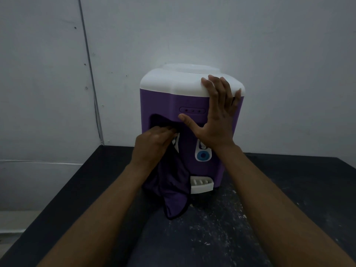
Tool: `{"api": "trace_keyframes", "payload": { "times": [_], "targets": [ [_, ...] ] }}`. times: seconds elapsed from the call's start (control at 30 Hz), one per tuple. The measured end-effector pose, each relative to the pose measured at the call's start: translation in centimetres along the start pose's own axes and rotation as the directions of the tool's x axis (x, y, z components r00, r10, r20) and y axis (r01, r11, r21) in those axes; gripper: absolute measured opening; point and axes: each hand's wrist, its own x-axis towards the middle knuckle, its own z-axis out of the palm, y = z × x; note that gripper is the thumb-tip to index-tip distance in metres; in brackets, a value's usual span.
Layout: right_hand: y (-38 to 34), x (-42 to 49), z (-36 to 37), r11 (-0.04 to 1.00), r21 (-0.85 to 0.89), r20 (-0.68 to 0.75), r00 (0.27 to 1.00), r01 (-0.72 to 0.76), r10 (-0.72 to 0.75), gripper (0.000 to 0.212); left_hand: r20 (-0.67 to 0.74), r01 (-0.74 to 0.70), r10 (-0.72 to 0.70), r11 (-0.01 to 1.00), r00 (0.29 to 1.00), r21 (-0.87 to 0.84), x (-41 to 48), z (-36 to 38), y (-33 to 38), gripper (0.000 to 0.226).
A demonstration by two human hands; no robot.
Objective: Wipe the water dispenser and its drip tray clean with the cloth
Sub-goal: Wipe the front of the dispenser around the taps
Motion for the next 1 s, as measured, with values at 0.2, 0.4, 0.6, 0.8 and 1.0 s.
{"api": "trace_keyframes", "payload": {
  "times": [0.2,0.4,0.6,0.8,1.0],
  "targets": [
    [0.2,0.0,-0.2,1.000,0.009,0.017,1.000,0.007,-0.007,0.097,0.134,-0.131,0.144,0.986,0.981,-0.100,-0.8,-0.9,-2.2,0.040],
    [0.5,0.0,-0.4,0.999,-0.014,0.058,0.997,0.050,-0.049,0.113,0.205,-0.270,0.263,0.963,0.943,0.006,-0.7,-1.7,-2.8,0.050],
    [0.2,0.0,-0.1,0.999,-0.034,0.036,0.999,0.025,-0.024,0.115,0.217,-0.347,0.320,0.933,0.922,0.095,1.0,-1.9,-1.9,0.043],
    [0.1,0.0,-0.5,1.000,0.005,0.047,0.999,0.010,-0.011,0.105,0.135,0.023,-0.018,0.999,0.991,-0.033,1.9,-0.3,0.6,0.018],
    [-0.1,-0.1,-0.8,1.000,0.024,0.058,0.998,0.002,-0.003,0.092,0.171,0.312,-0.261,0.804,0.950,-0.506,-1.9,0.4,-0.7,0.037]
  ]
}}
